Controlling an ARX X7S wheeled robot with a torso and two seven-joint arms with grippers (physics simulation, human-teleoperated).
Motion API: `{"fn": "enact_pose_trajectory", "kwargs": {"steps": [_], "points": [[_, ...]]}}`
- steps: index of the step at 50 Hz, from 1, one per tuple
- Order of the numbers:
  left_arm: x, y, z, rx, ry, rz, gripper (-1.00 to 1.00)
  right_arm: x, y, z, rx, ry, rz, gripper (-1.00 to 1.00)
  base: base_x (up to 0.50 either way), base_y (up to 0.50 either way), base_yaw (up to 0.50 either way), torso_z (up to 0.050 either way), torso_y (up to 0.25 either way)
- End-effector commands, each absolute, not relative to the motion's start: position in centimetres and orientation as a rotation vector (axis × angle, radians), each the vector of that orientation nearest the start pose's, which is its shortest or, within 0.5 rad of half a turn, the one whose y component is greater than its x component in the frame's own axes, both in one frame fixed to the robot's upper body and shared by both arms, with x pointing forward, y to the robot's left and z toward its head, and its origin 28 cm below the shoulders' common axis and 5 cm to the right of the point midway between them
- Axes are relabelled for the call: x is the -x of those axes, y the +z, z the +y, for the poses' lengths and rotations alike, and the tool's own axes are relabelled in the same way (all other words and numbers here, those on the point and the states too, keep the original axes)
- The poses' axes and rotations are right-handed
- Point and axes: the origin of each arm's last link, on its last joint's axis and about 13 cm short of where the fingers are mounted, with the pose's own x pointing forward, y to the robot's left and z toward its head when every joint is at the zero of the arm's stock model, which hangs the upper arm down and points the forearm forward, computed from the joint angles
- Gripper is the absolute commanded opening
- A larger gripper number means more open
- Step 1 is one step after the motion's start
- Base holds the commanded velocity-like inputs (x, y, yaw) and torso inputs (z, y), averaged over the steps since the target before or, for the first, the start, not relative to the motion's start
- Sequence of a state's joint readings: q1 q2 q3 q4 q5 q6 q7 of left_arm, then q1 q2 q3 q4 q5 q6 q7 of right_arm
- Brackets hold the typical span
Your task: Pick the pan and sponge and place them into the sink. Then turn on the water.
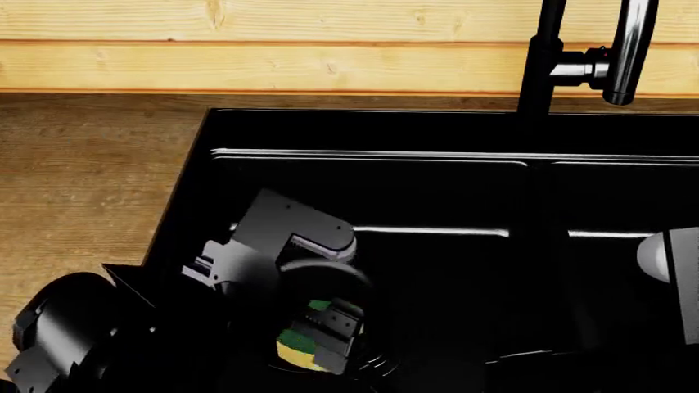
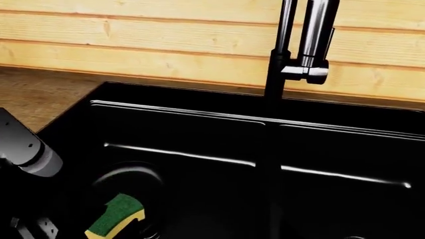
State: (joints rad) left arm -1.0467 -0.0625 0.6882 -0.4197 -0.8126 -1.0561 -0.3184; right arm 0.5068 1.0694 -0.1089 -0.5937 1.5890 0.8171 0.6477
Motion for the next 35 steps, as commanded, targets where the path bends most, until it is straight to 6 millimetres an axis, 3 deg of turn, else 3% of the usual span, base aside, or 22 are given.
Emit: {"fn": "enact_pose_trajectory", "kwargs": {"steps": [1,12,19,23,35], "points": [[-33.6,19.0,11.9,-0.182,-0.41,0.535,1.0,-19.7,22.8,-18.5,0.029,0.157,0.241,1.0,0.0,0.0,0.0,0.0,0.0],[-32.8,23.4,13.6,-0.152,-0.413,0.387,1.0,-20.0,22.8,-18.8,-0.007,0.115,0.184,1.0,0.0,0.0,0.0,0.0,0.0],[-31.6,24.8,16.7,-0.087,-0.357,0.224,1.0,-20.8,22.4,-18.8,-0.069,0.099,0.154,1.0,0.0,0.0,0.0,0.0,0.0],[-30.9,24.7,19.1,-0.021,-0.311,0.191,1.0,-21.2,22.2,-18.7,-0.042,0.1,0.137,1.0,0.0,0.0,0.0,0.0,0.0],[-28.1,23.9,23.5,0.06,-0.193,0.172,1.0,-22.0,22.7,-18.9,-0.006,0.086,0.11,1.0,0.0,0.0,0.0,0.0,0.0]]}}
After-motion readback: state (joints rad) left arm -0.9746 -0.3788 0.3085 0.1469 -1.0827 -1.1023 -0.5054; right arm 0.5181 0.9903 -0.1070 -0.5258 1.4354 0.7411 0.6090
